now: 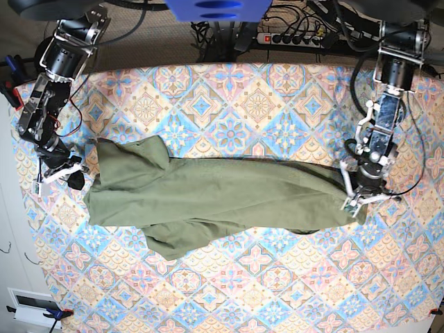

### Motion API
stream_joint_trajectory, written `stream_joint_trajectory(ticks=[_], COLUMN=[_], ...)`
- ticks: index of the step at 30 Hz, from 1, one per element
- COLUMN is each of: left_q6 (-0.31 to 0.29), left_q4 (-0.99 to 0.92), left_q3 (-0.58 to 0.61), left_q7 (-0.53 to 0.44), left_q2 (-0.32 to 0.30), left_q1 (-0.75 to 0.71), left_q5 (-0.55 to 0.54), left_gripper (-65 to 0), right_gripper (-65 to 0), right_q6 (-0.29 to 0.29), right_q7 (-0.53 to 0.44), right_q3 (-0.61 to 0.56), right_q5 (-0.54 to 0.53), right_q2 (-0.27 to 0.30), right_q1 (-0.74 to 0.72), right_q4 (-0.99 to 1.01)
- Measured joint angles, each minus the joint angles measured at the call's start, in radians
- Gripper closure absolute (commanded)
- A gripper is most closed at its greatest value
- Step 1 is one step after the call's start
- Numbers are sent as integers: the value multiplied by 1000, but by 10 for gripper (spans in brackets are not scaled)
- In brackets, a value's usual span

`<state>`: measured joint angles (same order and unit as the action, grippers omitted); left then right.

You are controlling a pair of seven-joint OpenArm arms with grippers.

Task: Layout the t-shirt on the table in an organized manner, then fold the t-shirt properly
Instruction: 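Grasp the shirt ends again with both grippers, then pull the shirt ends apart with both grippers to straighten it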

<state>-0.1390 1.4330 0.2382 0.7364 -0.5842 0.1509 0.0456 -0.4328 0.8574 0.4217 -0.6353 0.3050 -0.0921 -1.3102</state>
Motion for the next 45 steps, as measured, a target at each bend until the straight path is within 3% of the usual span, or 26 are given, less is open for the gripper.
stream_joint_trajectory(ticks=[4,8,10,12,14,20,25,29,34,40,41,43,45], left_q6=[-7,-4,-3,-4,-3,0,-3,-5,-10,23,27,35,24], left_q4=[-51,-82,-82,-82,-75,247,380,263,145,14,-11,-46,-68], left_q3=[5,5,5,5,3,-30,-117,-75,29,124,145,190,242], left_q7=[-1,0,0,0,-1,18,4,6,-5,-27,-26,-31,-29], left_q2=[61,72,72,72,69,-59,-68,-61,0,86,100,110,111], left_q1=[25,39,37,35,29,-211,-386,-352,-222,-82,-59,-21,1], left_q5=[-2,1,1,-1,0,2,-2,-2,7,122,138,159,166], left_gripper=[-302,-513,-576,-599,-599,-599,-599,-599,-599,-596,-581,-491,-286], right_gripper=[-11,-11,-11,-11,-11,-11,-11,-11,-11,-11,-11,-11,-11], right_q6=[-2,0,0,-1,-1,0,0,-1,2,-1,-2,1,-2], right_q7=[2,0,0,2,0,4,12,12,11,11,11,13,11], right_q3=[-2,-13,-31,-42,-43,-44,-46,-44,-45,-45,-45,-45,-42], right_q5=[2,3,3,3,2,3,0,2,6,2,-1,6,0], right_q2=[-3,-2,-3,-6,-6,-6,-5,-5,-5,-6,-5,-6,-6], right_q1=[1,2,2,1,2,5,4,5,6,3,5,4,4], right_q4=[0,0,0,0,0,-1,0,0,0,0,0,0,0])
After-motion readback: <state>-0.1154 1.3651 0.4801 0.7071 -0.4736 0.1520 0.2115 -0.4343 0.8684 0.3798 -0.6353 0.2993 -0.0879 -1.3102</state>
